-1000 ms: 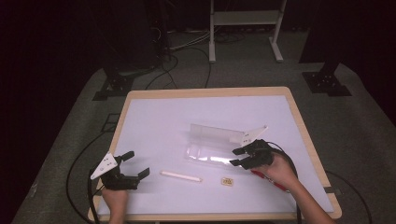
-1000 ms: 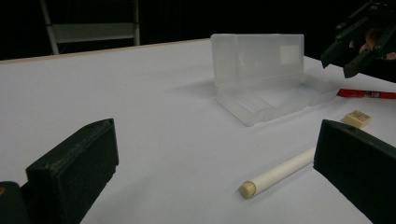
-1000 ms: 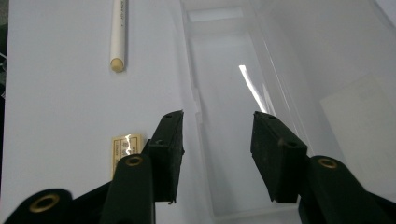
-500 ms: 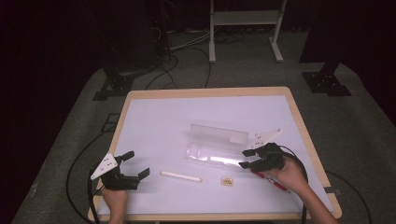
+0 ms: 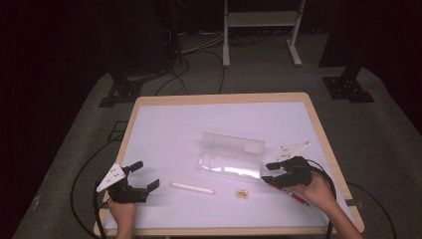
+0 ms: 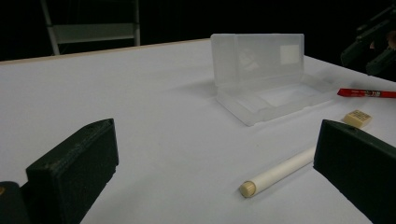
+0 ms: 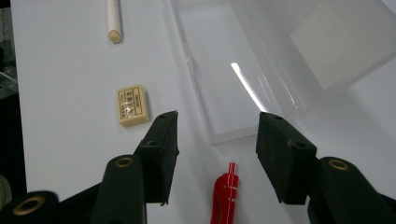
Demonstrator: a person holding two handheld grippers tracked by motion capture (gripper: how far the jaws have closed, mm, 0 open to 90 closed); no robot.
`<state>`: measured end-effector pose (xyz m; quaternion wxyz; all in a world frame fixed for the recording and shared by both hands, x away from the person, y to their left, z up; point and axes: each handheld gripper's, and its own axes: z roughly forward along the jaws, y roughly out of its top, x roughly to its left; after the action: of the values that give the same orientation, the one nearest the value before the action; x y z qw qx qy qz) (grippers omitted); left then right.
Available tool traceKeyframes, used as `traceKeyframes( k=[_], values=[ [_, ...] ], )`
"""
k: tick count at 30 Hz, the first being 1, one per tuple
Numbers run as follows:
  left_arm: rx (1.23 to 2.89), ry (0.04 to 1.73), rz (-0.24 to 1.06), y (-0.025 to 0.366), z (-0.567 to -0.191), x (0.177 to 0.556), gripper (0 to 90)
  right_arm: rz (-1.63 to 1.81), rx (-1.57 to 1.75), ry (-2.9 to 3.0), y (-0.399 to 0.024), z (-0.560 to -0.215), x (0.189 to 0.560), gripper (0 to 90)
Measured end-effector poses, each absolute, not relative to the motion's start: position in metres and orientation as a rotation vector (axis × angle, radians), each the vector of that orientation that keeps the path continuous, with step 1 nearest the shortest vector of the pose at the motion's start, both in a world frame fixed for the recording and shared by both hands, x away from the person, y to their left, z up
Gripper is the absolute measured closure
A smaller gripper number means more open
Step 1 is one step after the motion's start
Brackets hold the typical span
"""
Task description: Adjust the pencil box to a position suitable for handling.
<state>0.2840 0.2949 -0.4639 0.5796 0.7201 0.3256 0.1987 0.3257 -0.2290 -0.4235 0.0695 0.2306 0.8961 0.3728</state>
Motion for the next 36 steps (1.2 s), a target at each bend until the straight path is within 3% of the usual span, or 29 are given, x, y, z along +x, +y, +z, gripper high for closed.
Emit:
traceKeyframes(
  k=[36],
  values=[
    [1.681, 0.76, 0.463, 0.295, -0.464, 0.284, 0.0, 1.105, 0.821, 2.672, -0.269, -0.446, 0.3, 49.1]
  ],
)
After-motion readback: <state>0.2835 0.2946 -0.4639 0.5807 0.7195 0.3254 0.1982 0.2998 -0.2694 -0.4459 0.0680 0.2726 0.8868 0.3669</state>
